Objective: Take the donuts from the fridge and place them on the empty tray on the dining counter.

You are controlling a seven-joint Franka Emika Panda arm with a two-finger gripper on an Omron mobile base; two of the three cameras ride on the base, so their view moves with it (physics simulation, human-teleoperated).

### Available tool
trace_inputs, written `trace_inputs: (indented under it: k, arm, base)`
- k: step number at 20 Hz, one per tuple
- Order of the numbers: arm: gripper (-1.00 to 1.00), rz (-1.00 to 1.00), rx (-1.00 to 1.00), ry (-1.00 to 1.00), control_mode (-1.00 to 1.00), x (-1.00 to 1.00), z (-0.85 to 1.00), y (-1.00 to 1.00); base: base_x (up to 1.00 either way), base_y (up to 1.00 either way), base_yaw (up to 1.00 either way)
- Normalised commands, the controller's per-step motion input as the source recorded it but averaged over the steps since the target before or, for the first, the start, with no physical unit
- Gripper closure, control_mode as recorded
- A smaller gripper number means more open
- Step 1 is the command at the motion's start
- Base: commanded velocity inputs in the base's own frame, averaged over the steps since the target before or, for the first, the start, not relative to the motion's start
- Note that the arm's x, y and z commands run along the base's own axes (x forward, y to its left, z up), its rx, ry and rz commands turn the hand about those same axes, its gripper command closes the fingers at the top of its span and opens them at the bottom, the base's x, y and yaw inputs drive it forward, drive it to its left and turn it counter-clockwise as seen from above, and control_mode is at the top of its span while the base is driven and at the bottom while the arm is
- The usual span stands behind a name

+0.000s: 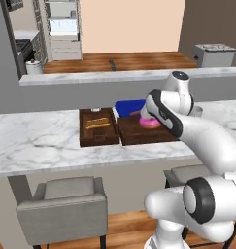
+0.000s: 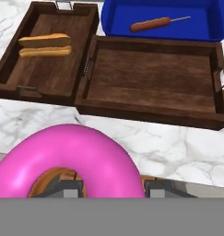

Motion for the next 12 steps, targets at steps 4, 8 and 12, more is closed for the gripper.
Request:
trace_inputs:
  k: [4, 8, 12]
  arm:
    - [1.00, 0.00, 0.00, 0.00, -1.00, 0.32, -0.23, -0.15]
    - [1.00, 0.00, 0.00, 0.00, -1.00, 0.32, -0.27, -0.08]
    - [1.00, 0.00, 0.00, 0.00, -1.00, 0.39, -0.23, 0.00]
  base:
    - [0.00, 0.00, 0.00]
    - [0.00, 0.00, 0.00]
    - [0.00, 0.00, 0.00]
